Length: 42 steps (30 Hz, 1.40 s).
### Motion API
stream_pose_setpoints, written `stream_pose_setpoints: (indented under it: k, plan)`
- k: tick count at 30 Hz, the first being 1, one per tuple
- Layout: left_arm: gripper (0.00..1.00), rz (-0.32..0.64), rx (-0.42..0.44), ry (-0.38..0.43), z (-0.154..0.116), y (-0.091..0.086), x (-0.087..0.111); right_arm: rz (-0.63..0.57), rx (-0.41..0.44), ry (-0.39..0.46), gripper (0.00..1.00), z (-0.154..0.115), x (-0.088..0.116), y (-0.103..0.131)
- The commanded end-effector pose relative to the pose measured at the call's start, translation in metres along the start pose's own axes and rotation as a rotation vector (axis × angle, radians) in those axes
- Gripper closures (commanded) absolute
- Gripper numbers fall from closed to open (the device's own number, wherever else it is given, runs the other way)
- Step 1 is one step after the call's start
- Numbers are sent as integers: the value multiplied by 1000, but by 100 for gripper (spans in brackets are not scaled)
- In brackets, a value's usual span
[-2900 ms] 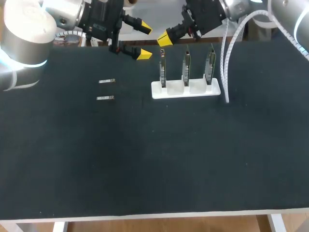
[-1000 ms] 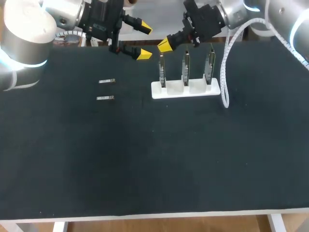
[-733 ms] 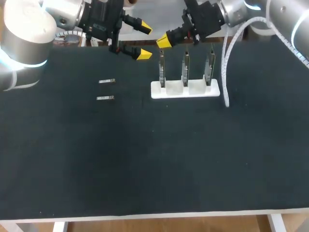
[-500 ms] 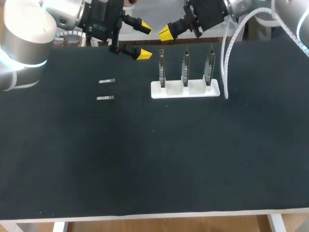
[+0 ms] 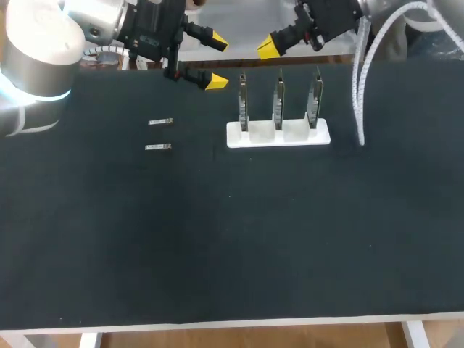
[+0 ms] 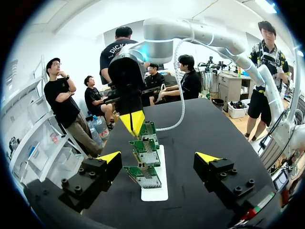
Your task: Pick up the optical module with the left hand, and insert it into the network port with the right hand.
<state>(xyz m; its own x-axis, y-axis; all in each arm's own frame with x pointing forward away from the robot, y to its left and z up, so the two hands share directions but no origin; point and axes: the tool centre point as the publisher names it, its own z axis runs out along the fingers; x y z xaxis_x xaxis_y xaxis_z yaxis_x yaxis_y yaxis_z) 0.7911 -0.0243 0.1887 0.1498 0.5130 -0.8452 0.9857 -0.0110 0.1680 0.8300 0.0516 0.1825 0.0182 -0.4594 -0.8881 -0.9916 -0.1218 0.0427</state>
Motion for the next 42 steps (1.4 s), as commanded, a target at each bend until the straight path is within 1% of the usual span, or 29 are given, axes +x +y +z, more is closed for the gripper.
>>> stream_pose_setpoints:
  k: [1, 5, 10, 16, 19, 20, 21, 22, 42]
  plan:
    - [0, -1, 2, 5, 0, 1, -1, 14, 72, 9, 100, -9, 2, 28]
    - [0, -1, 2, 5, 0, 1, -1, 30, 81, 28, 100, -18, 7, 39]
    - [0, -1, 2, 5, 0, 1, -1, 43, 110, 44, 100, -28, 12, 48]
    - [0, -1, 2, 5, 0, 1, -1, 48, 143, 49, 100, -39, 16, 53]
    - [0, -1, 2, 5, 0, 1, -1, 46, 153, 46, 100, -41, 13, 54]
    - [0, -1, 2, 5, 0, 1, -1, 52, 162, 47, 81, -40, 12, 54]
    - [0, -1, 2, 5, 0, 1, -1, 52, 162, 47, 35, -40, 12, 54]
    - [0, -1, 2, 5, 0, 1, -1, 52, 162, 47, 0, -40, 12, 54]
    - [0, -1, 2, 5, 0, 1, -1, 52, 162, 47, 0, -40, 12, 54]
